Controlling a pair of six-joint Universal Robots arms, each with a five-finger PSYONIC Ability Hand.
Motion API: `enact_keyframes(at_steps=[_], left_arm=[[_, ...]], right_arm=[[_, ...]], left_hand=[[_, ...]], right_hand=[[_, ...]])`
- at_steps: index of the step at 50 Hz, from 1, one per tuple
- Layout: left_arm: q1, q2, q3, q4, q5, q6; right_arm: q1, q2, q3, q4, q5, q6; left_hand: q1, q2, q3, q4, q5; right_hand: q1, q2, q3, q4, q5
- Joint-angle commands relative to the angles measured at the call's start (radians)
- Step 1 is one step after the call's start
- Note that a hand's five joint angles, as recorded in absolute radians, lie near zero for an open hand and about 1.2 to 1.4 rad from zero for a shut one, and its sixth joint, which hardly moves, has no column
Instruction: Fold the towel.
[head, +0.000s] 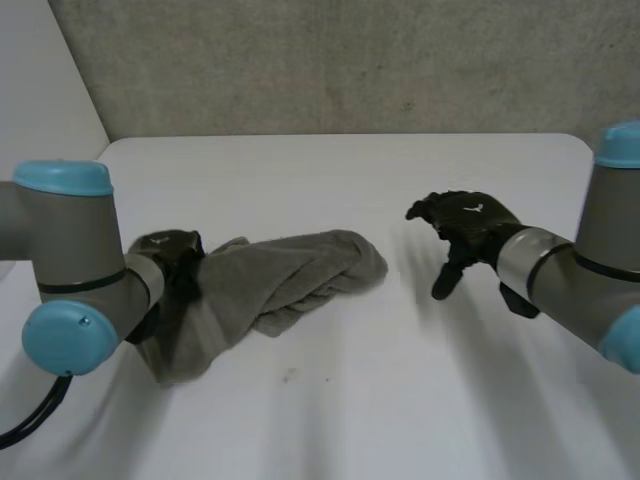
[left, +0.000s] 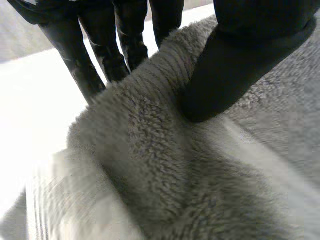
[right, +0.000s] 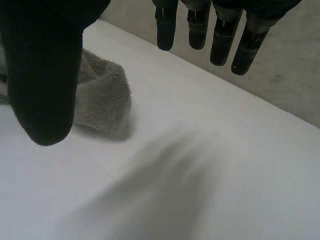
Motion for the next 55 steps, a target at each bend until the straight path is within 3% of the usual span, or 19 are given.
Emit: enact_keyframes(at_steps=[1,7,12,19,21,23,27,29,32,34,35,36,37,38,40,42,49,51,55], left_arm=[[-0.033,0.195,-0.060,0.040,-0.026,0.014],[-0.066,0.284,-0.102,0.050,-0.025,0.028],[-0.078,0.300,-0.115,0.051,-0.023,0.069],[-0.087,0.321,-0.075,0.064,-0.021,0.108],[-0.089,0.321,-0.052,0.067,-0.021,0.112],[-0.090,0.323,0.000,0.073,-0.021,0.112],[-0.092,0.318,0.071,0.096,-0.020,0.112],[-0.095,0.303,0.181,0.157,-0.020,0.115],[-0.096,0.294,0.252,0.199,-0.015,0.119],[-0.093,0.268,0.394,0.276,0.008,0.123],[-0.093,0.268,0.394,0.277,0.008,0.123],[-0.092,0.263,0.452,0.312,0.024,0.123],[-0.087,0.262,0.497,0.349,0.038,0.123],[-0.087,0.262,0.497,0.349,0.038,0.123],[-0.084,0.263,0.531,0.410,0.054,0.122],[-0.084,0.269,0.520,0.425,0.057,0.122],[-0.082,0.274,0.328,0.404,0.061,0.125],[-0.082,0.272,0.182,0.398,0.086,0.137],[-0.084,0.271,0.030,0.401,0.133,0.161]], right_arm=[[0.023,0.235,-0.241,-0.004,-0.148,0.306],[0.030,0.393,-0.379,-0.009,-0.240,0.556],[0.067,0.468,-0.470,-0.016,-0.227,0.586],[0.095,0.571,-0.596,-0.012,-0.187,0.586],[0.101,0.588,-0.619,-0.012,-0.184,0.586],[0.104,0.608,-0.660,-0.016,-0.174,0.578],[0.102,0.599,-0.737,-0.035,-0.133,0.553],[0.102,0.552,-0.836,-0.090,-0.061,0.482],[0.102,0.490,-0.857,-0.136,-0.024,0.425],[0.102,0.322,-0.805,-0.308,0.055,0.299],[0.102,0.321,-0.805,-0.309,0.056,0.299],[0.099,0.235,-0.738,-0.426,0.081,0.249],[0.096,0.150,-0.654,-0.549,0.085,0.201],[0.096,0.150,-0.653,-0.550,0.085,0.201],[0.093,0.012,-0.479,-0.712,0.060,0.130],[0.092,-0.034,-0.403,-0.725,0.025,0.107],[0.107,-0.105,-0.177,-0.579,-0.069,-0.020],[0.105,-0.125,-0.106,-0.393,-0.073,-0.116],[0.105,-0.113,-0.049,-0.192,-0.069,-0.215]], left_hand=[[0.355,0.351,0.352,0.360,0.363],[0.355,0.351,0.352,0.360,0.363],[0.355,0.351,0.352,0.360,0.363],[0.355,0.351,0.352,0.360,0.363],[0.355,0.351,0.352,0.360,0.363],[0.355,0.351,0.352,0.360,0.363],[0.355,0.351,0.352,0.360,0.363],[0.355,0.351,0.352,0.360,0.363],[0.355,0.351,0.352,0.360,0.363],[0.355,0.351,0.352,0.360,0.363],[0.355,0.351,0.352,0.360,0.363],[0.355,0.351,0.352,0.360,0.363],[0.355,0.351,0.352,0.360,0.363],[0.355,0.351,0.352,0.360,0.363],[0.355,0.351,0.352,0.360,0.363],[0.355,0.351,0.352,0.360,0.363],[0.355,0.351,0.352,0.360,0.363],[0.355,0.351,0.352,0.360,0.363],[0.355,0.351,0.352,0.360,0.363]], right_hand=[[0.029,0.008,0.022,0.002,-0.014],[0.270,0.249,0.262,0.243,0.226],[0.534,0.513,0.526,0.507,0.491],[0.552,0.531,0.545,0.525,0.509],[0.667,0.646,0.659,0.640,0.623],[1.189,1.168,1.181,1.161,1.145],[1.191,1.171,1.184,1.164,1.148],[1.191,1.171,1.184,1.164,1.148],[1.191,1.171,1.184,1.164,1.148],[1.191,1.171,1.184,1.164,1.148],[1.191,1.171,1.184,1.164,1.148],[1.191,1.171,1.184,1.164,1.148],[1.191,1.171,1.184,1.164,1.148],[1.191,1.171,1.184,1.164,1.148],[1.191,1.171,1.184,1.164,1.148],[1.191,1.171,1.184,1.164,1.148],[1.191,1.171,1.184,1.164,1.148],[1.191,1.171,1.184,1.164,1.148],[1.191,1.171,1.184,1.164,1.148]])
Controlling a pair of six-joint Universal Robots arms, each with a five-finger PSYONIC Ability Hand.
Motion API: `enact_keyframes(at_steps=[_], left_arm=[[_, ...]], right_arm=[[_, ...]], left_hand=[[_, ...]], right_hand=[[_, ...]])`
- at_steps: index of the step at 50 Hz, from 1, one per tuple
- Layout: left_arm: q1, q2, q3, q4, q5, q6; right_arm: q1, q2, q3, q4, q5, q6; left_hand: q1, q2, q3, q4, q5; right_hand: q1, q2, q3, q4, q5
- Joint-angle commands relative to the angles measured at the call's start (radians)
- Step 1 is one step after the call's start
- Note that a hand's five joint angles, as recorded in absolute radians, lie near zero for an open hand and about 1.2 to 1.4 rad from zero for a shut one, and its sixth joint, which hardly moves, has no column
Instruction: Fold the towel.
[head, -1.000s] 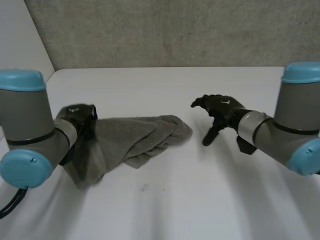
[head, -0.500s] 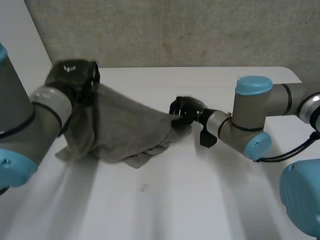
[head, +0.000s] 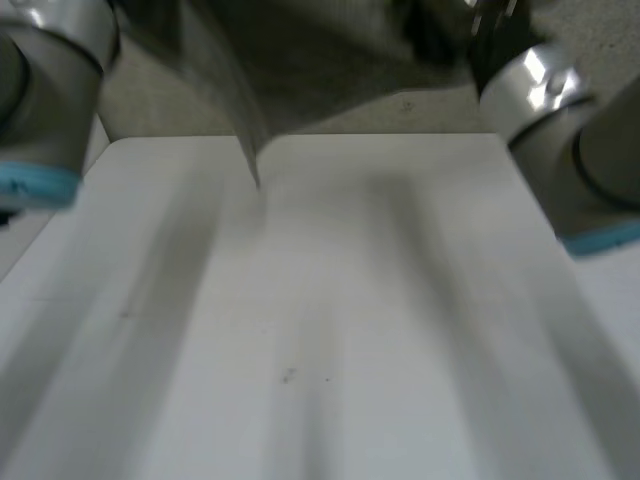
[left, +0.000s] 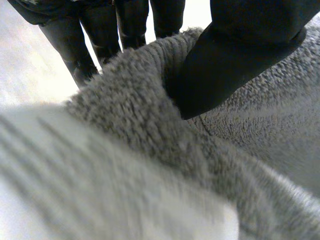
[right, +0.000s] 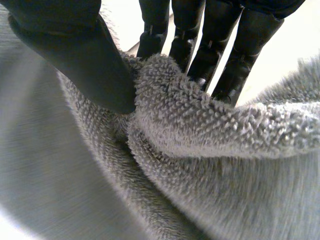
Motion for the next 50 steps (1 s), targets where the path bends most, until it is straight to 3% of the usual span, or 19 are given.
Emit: enact_keyframes(at_steps=[1,2,4,5,6,9,14,23,37,43,47,49,50], left_arm=[[-0.003,-0.005,-0.376,-0.009,0.094,0.057],[-0.003,-0.005,-0.376,-0.009,0.095,0.057],[-0.005,-0.011,-0.506,-0.003,0.150,0.121],[-0.005,-0.011,-0.507,-0.003,0.150,0.121],[-0.006,-0.014,-0.558,-0.003,0.164,0.156],[-0.008,-0.016,-0.643,-0.003,0.176,0.227],[-0.006,-0.002,-0.715,-0.014,0.177,0.284],[-0.006,0.071,-0.763,-0.058,0.173,0.293],[-0.013,0.111,-0.780,-0.151,0.170,0.282],[-0.013,0.113,-0.807,-0.154,0.168,0.282],[-0.009,0.115,-0.821,-0.155,0.164,0.282],[-0.005,0.118,-0.827,-0.154,0.162,0.282],[0.001,0.124,-0.830,-0.154,0.162,0.282]], right_arm=[[0.003,0.017,0.147,0.468,-0.013,-0.215],[0.003,0.017,0.147,0.469,-0.013,-0.215],[0.000,0.054,0.194,0.645,-0.007,-0.281],[0.000,0.054,0.194,0.646,-0.007,-0.281],[-0.002,0.064,0.214,0.711,-0.012,-0.293],[-0.014,0.071,0.249,0.746,-0.016,-0.292],[-0.021,0.066,0.297,0.695,-0.021,-0.292],[-0.112,0.034,0.351,0.594,-0.029,-0.290],[-0.111,-0.018,0.377,0.368,-0.055,-0.315],[-0.095,0.008,0.342,0.325,-0.105,-0.419],[-0.088,0.121,0.293,0.333,-0.093,-0.564],[-0.086,0.167,0.268,0.341,-0.088,-0.620],[-0.086,0.210,0.238,0.350,-0.078,-0.670]], left_hand=[[0.226,0.180,0.182,0.179,0.196],[0.226,0.180,0.182,0.179,0.196],[0.226,0.180,0.182,0.179,0.196],[0.226,0.180,0.182,0.179,0.196],[0.226,0.180,0.182,0.179,0.196],[0.226,0.180,0.182,0.179,0.196],[0.226,0.180,0.182,0.179,0.196],[0.226,0.180,0.182,0.179,0.196],[0.226,0.180,0.182,0.179,0.196],[0.226,0.180,0.182,0.179,0.196],[0.226,0.180,0.182,0.179,0.196],[0.226,0.180,0.182,0.179,0.196],[0.226,0.180,0.182,0.179,0.196]], right_hand=[[0.470,0.235,0.219,0.206,0.267],[0.470,0.235,0.219,0.206,0.267],[-0.058,-0.292,-0.308,-0.321,-0.261],[-0.061,-0.295,-0.311,-0.324,-0.264],[-0.311,-0.545,-0.561,-0.574,-0.514],[-0.407,-0.642,-0.658,-0.670,-0.610],[-0.422,-0.656,-0.672,-0.685,-0.625],[-0.410,-0.645,-0.661,-0.673,-0.613],[-0.404,-0.639,-0.655,-0.667,-0.607],[-0.407,-0.642,-0.658,-0.670,-0.610],[-0.398,-0.633,-0.649,-0.662,-0.601],[-0.348,-0.583,-0.599,-0.612,-0.551],[-0.151,-0.385,-0.401,-0.414,-0.354]])
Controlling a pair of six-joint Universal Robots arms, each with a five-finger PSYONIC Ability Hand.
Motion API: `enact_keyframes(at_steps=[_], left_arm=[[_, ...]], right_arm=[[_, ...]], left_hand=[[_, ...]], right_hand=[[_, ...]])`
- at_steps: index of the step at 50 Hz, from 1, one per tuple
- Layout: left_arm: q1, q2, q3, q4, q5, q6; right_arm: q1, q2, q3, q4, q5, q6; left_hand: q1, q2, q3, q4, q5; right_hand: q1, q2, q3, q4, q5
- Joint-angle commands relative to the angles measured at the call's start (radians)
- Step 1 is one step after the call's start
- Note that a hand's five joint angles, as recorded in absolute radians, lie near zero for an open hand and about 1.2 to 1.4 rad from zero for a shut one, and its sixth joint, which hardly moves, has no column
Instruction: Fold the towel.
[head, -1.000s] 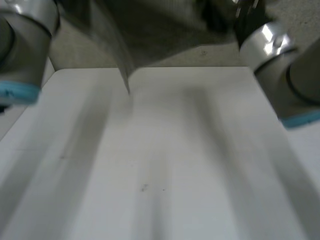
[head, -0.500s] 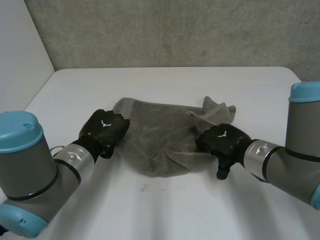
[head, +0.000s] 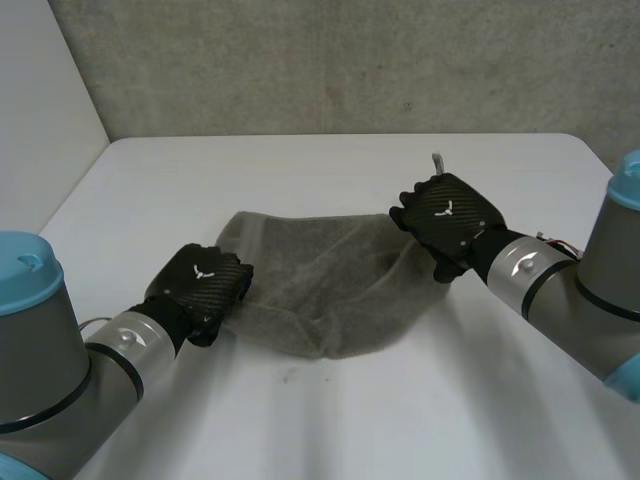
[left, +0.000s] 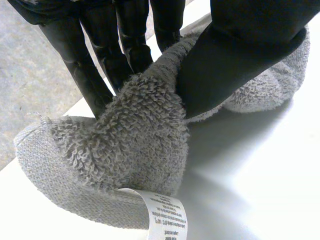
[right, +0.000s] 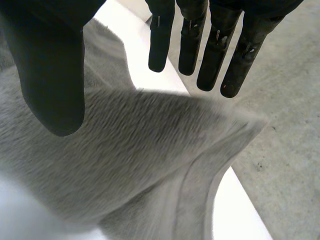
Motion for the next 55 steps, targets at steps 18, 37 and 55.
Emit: enact_keyframes(at_steps=[18,37,55], left_arm=[[0.064,-0.031,0.218,0.087,-0.011,0.014],[0.052,-0.016,0.008,0.087,-0.010,0.013],[0.091,0.012,-0.015,0.095,-0.010,0.016]], right_arm=[[0.006,0.325,-0.484,0.057,0.171,-0.279],[-0.038,0.332,-0.426,0.285,-0.139,-0.120],[-0.038,0.465,-0.496,0.350,-0.028,-0.195]], left_hand=[[0.226,0.179,0.182,0.178,0.193],[0.226,0.179,0.182,0.178,0.193],[0.226,0.179,0.182,0.178,0.193]], right_hand=[[0.962,0.902,0.910,0.914,0.919],[0.214,0.155,0.162,0.166,0.171],[0.609,0.549,0.557,0.561,0.566]])
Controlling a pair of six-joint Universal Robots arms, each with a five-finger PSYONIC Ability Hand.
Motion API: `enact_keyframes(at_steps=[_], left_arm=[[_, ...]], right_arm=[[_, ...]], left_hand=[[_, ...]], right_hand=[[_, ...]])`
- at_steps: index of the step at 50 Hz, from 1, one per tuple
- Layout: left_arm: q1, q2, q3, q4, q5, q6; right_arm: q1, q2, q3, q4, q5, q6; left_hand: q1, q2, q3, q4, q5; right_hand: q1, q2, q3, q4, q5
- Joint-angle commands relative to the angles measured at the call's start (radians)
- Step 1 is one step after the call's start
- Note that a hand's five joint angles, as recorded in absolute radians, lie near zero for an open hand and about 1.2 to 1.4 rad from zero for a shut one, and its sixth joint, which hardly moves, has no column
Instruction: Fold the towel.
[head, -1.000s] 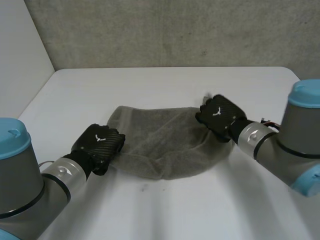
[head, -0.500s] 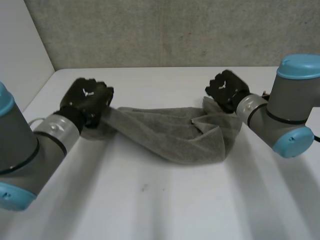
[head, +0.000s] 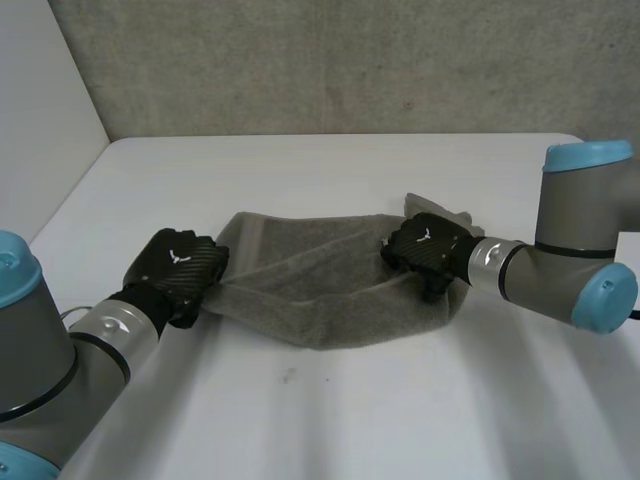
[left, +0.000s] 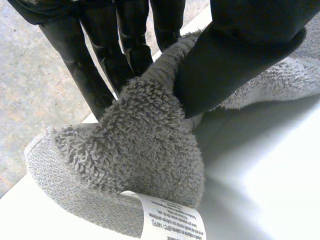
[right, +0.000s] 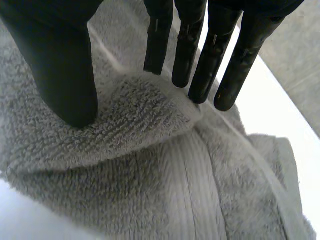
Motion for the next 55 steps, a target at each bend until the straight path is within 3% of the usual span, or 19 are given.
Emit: enact_keyframes(at_steps=[1,2,4,9,12,13,15,18,23,31,36,45,50,52,55], left_arm=[[0.022,-0.002,0.015,0.006,0.004,0.001],[0.028,-0.008,0.027,0.012,0.006,0.000],[0.030,-0.018,0.051,0.018,0.008,0.000],[0.028,-0.078,0.196,0.082,0.008,0.006],[0.028,-0.109,0.361,0.158,0.004,0.020],[0.025,-0.120,0.457,0.206,0.004,0.020],[0.023,-0.146,0.657,0.329,-0.003,0.014],[0.023,-0.176,0.816,0.424,-0.032,0.011],[0.022,-0.201,0.892,0.464,-0.097,-0.002],[0.026,-0.193,0.585,0.435,-0.086,0.006],[0.030,-0.200,0.272,0.437,-0.029,0.012],[0.031,-0.189,0.006,0.354,-0.006,0.063],[0.017,-0.166,-0.076,0.188,-0.008,0.103],[0.011,-0.132,-0.089,0.054,-0.008,0.106],[0.014,-0.074,-0.079,-0.055,-0.005,0.104]], right_arm=[[0.002,0.029,-0.016,-0.029,0.080,-0.057],[0.008,0.032,-0.022,-0.035,0.092,-0.069],[0.012,0.034,-0.037,-0.043,0.102,-0.083],[0.023,-0.017,-0.163,-0.161,0.139,-0.048],[0.034,-0.159,-0.212,-0.460,0.210,0.112],[0.034,-0.160,-0.212,-0.462,0.211,0.113],[0.032,-0.259,-0.186,-0.689,0.296,0.253],[0.032,-0.342,-0.110,-0.817,0.373,0.331],[0.034,-0.416,0.034,-0.842,0.387,0.335],[0.019,-0.443,0.332,-0.810,0.336,0.334],[0.023,-0.437,0.511,-0.703,0.239,0.322],[0.032,-0.361,0.590,-0.500,0.220,0.243],[0.029,-0.365,0.590,-0.397,0.212,0.227],[0.023,-0.373,0.585,-0.386,0.214,0.230],[0.019,-0.432,0.582,-0.385,0.217,0.233]], left_hand=[[0.226,0.179,0.181,0.178,0.192],[0.226,0.179,0.181,0.178,0.192],[0.226,0.179,0.181,0.178,0.192],[0.226,0.179,0.181,0.178,0.192],[0.226,0.179,0.181,0.178,0.192],[0.226,0.179,0.181,0.178,0.192],[0.226,0.179,0.181,0.178,0.192],[0.226,0.179,0.181,0.178,0.192],[0.226,0.179,0.181,0.178,0.192],[0.226,0.179,0.181,0.178,0.192],[0.226,0.179,0.181,0.178,0.192],[0.226,0.179,0.181,0.178,0.192],[-0.109,-0.155,-0.153,-0.156,-0.142],[-0.404,-0.450,-0.448,-0.451,-0.438],[-0.557,-0.603,-0.601,-0.604,-0.591]], right_hand=[[0.464,0.376,0.367,0.368,0.379],[0.723,0.634,0.626,0.626,0.638],[0.815,0.726,0.717,0.718,0.729],[0.815,0.727,0.718,0.719,0.730],[0.815,0.727,0.718,0.719,0.730],[0.815,0.727,0.718,0.719,0.730],[0.815,0.727,0.718,0.719,0.730],[0.815,0.727,0.718,0.719,0.730],[0.815,0.727,0.718,0.719,0.730],[0.815,0.727,0.718,0.719,0.730],[0.815,0.727,0.718,0.719,0.730],[0.815,0.727,0.718,0.719,0.730],[0.815,0.727,0.718,0.719,0.730],[0.815,0.727,0.718,0.719,0.730],[0.815,0.727,0.718,0.719,0.730]])
